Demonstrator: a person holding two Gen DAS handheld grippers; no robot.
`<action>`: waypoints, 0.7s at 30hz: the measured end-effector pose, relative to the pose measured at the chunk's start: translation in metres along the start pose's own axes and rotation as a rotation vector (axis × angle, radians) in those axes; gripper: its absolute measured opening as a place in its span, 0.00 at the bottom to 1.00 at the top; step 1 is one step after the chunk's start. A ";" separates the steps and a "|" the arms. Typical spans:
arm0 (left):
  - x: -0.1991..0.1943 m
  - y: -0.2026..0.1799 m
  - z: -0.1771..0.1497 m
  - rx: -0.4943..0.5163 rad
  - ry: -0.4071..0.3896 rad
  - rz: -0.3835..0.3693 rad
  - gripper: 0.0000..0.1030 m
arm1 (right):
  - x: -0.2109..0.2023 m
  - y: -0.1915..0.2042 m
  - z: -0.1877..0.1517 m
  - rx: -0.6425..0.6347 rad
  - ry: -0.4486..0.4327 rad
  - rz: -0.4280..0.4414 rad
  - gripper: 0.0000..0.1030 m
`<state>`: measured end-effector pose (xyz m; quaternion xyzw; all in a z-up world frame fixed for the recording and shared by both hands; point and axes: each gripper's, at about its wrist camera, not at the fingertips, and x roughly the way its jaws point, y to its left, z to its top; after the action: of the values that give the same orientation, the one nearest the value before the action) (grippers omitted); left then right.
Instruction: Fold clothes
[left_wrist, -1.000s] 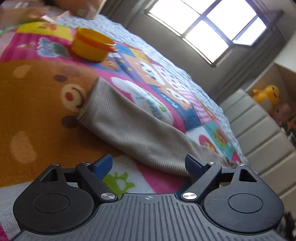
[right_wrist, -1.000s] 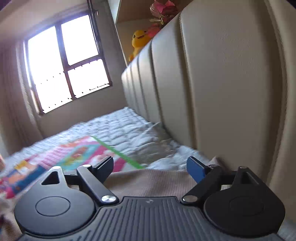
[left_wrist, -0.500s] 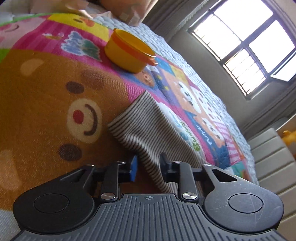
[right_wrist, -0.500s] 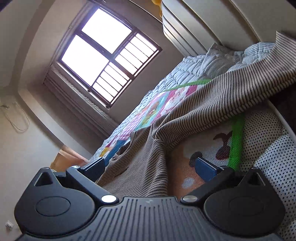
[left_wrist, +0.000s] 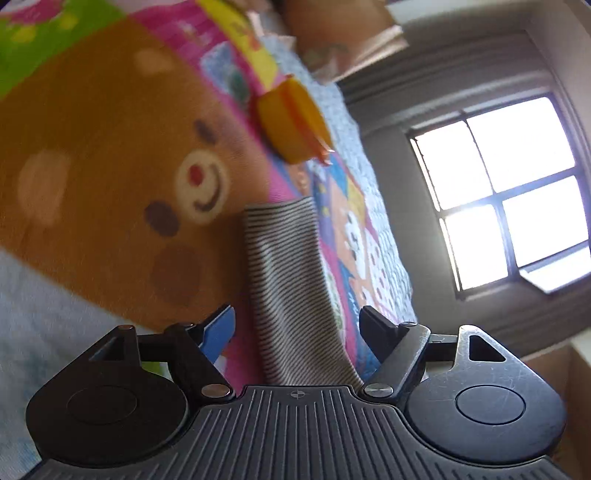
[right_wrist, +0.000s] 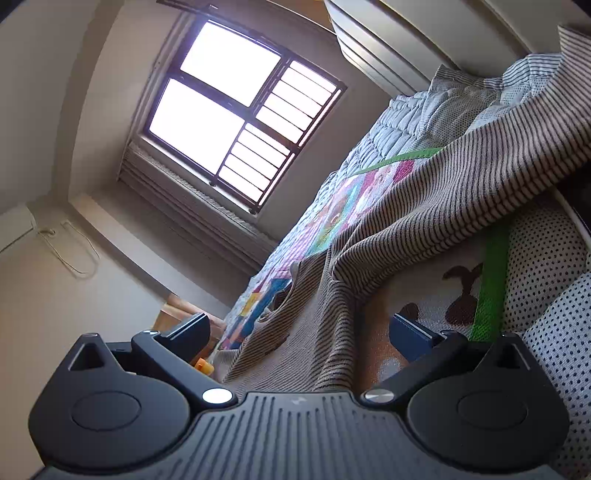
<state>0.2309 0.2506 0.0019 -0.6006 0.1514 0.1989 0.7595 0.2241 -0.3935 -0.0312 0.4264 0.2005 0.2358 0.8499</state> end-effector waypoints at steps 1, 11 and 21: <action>0.007 -0.001 -0.001 0.017 -0.025 0.006 0.83 | 0.001 0.002 0.000 -0.009 0.003 -0.007 1.00; 0.064 -0.044 -0.008 0.511 -0.197 0.236 0.27 | -0.004 -0.003 0.000 0.019 -0.002 0.022 1.00; -0.015 -0.142 -0.032 0.646 -0.198 0.049 0.08 | -0.004 0.001 -0.001 0.004 0.000 0.009 1.00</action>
<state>0.2868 0.1892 0.1230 -0.3031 0.1465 0.2160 0.9165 0.2202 -0.3943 -0.0301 0.4290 0.1990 0.2393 0.8480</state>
